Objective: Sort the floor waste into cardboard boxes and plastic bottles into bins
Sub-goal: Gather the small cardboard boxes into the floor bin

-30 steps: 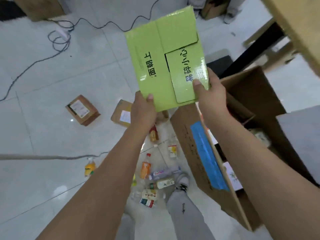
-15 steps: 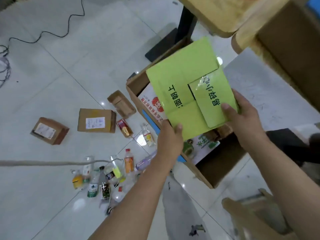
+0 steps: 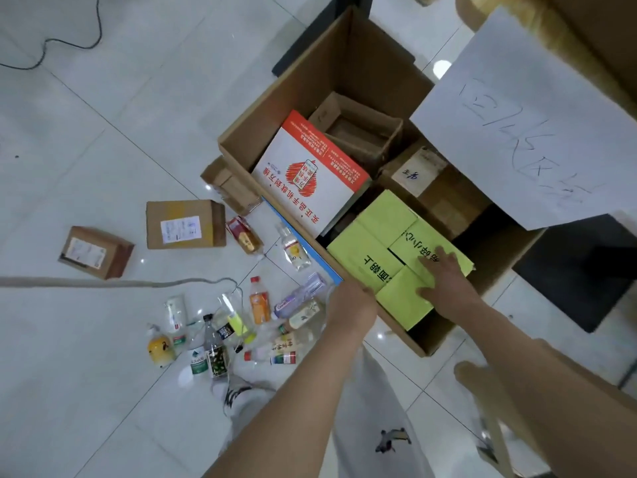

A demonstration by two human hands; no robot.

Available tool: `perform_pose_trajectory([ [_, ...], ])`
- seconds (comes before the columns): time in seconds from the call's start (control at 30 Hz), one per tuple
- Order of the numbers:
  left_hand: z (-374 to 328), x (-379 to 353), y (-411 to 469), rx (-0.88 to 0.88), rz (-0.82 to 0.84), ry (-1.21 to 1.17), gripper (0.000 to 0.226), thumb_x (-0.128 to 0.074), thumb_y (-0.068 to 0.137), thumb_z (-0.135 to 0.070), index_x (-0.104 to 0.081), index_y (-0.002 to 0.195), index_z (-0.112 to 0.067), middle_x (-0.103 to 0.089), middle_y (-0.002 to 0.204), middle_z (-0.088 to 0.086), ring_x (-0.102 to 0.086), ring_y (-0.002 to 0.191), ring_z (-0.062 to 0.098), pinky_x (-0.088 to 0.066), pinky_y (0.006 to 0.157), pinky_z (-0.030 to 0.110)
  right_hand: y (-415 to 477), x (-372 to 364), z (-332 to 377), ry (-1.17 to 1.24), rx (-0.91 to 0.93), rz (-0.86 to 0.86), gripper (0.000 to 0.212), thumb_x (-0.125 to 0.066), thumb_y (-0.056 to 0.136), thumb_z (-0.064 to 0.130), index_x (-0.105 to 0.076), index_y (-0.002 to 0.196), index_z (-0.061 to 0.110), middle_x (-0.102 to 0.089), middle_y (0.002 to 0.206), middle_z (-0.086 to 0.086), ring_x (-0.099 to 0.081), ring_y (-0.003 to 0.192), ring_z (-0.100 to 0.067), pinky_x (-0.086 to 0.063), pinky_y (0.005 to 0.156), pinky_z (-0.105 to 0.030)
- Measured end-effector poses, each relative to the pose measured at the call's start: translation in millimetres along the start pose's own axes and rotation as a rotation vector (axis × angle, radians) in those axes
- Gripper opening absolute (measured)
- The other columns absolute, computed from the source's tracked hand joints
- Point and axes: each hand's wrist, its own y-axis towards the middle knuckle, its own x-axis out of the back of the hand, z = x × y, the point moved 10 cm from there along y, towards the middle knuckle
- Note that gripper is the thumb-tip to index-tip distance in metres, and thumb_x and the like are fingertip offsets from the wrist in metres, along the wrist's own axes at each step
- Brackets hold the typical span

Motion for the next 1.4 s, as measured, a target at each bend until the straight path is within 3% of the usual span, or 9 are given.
perform_pose_trajectory([
  [0.13, -9.5, 16.5, 9.6, -0.039, -0.036, 0.011, 0.032, -0.041, 0.091, -0.015, -0.065, 0.107, -0.002, -0.070, 0.104, 0.017, -0.066, 0.094, 0.031, -0.048, 0.075, 0.033, 3.2, -3.5, 7.4, 0.028, 0.010, -0.010, 0.069, -0.061, 0.096, 0.017, -0.025, 0.155, 0.024, 0.009, 0.165, 0.002, 0.009, 0.152, -0.019, -0.015, 0.120, -0.037],
  [0.27, -9.3, 26.3, 14.5, -0.053, -0.037, -0.038, 0.036, -0.044, 0.096, -0.024, -0.058, 0.127, -0.010, -0.064, 0.122, 0.009, -0.060, 0.109, 0.025, -0.046, 0.094, 0.034, 7.0, -7.6, 7.6, 0.000, 0.000, 0.018, 0.068, -0.061, 0.096, 0.019, -0.026, 0.154, 0.025, 0.008, 0.165, 0.004, 0.007, 0.152, -0.017, -0.021, 0.118, -0.040],
  [0.4, -2.6, 31.3, 8.0, -0.072, 0.032, -0.240, 0.043, -0.045, 0.092, -0.027, -0.051, 0.134, -0.017, -0.060, 0.126, -0.004, -0.061, 0.104, 0.018, -0.048, 0.098, 0.037, 14.6, -10.0, -0.2, -0.080, -0.037, 0.075, 0.065, -0.061, 0.096, 0.027, -0.029, 0.153, 0.024, 0.004, 0.165, 0.002, -0.030, 0.145, -0.030, -0.037, 0.108, -0.042],
  [0.5, 12.5, 59.2, 7.6, -0.077, -0.021, -0.424, 0.036, -0.047, 0.091, -0.018, -0.057, 0.125, -0.014, -0.063, 0.124, 0.004, -0.062, 0.094, 0.015, -0.051, 0.087, 0.029, 24.3, -8.3, 8.6, -0.077, -0.069, 0.111, 0.060, -0.061, 0.096, 0.025, -0.036, 0.150, 0.020, -0.009, 0.165, -0.007, -0.047, 0.131, -0.038, -0.043, 0.099, -0.041],
  [0.6, 40.0, 92.1, 10.6, -0.049, -0.110, -0.575, 0.031, -0.048, 0.093, -0.013, -0.057, 0.122, -0.014, -0.065, 0.119, 0.007, -0.064, 0.095, 0.022, -0.053, 0.090, 0.038, 26.3, 15.2, 37.4, -0.014, -0.072, -0.076, 0.050, -0.061, 0.095, 0.018, -0.048, 0.142, 0.013, -0.048, 0.145, -0.017, -0.055, 0.118, -0.040, -0.045, 0.096, -0.042],
  [0.77, 95.1, 132.4, 24.5, 0.024, -0.217, -0.762, 0.032, -0.052, 0.083, -0.019, -0.059, 0.114, -0.015, -0.068, 0.115, 0.012, -0.063, 0.110, 0.031, -0.047, 0.097, 0.046, -21.7, 36.3, 174.9, 0.193, 0.269, -0.458, 0.035, -0.052, 0.099, 0.018, -0.055, 0.133, 0.012, -0.065, 0.119, -0.009, -0.060, 0.107, -0.030, -0.045, 0.091, -0.037],
  [1.03, 183.2, 175.9, 28.6, 0.100, -0.326, -1.029, 0.031, -0.049, 0.089, -0.005, -0.060, 0.116, -0.014, -0.068, 0.112, 0.007, -0.063, 0.098, 0.022, -0.049, 0.083, 0.032, -30.7, -80.1, 363.2, 0.218, 0.604, -0.181, 0.039, -0.056, 0.098, 0.019, -0.052, 0.137, 0.015, -0.059, 0.117, 0.002, -0.054, 0.105, -0.010, -0.037, 0.085, -0.017],
  [1.27, 251.9, 233.5, 63.5, 0.115, -0.388, -1.034, 0.034, -0.050, 0.092, -0.013, -0.058, 0.125, -0.013, -0.066, 0.118, 0.007, -0.063, 0.100, 0.024, -0.051, 0.095, 0.040, 52.5, -163.8, 435.2, 0.022, 0.516, -0.038, 0.051, -0.059, 0.096, 0.031, -0.046, 0.142, 0.012, -0.053, 0.141, -0.007, -0.050, 0.127, -0.023, -0.041, 0.102, -0.035],
  [1.4, 304.7, 255.1, 140.8, 0.217, -0.346, -1.501, 0.012, -0.048, 0.096, -0.004, -0.058, 0.102, -0.004, -0.062, 0.093, 0.009, -0.063, 0.078, 0.020, -0.052, 0.077, 0.028, 136.2, -209.4, 470.3, -0.040, 0.486, -0.031, 0.053, -0.058, 0.097, 0.033, -0.044, 0.142, 0.011, -0.055, 0.138, -0.010, -0.052, 0.125, -0.029, -0.045, 0.101, -0.039],
])
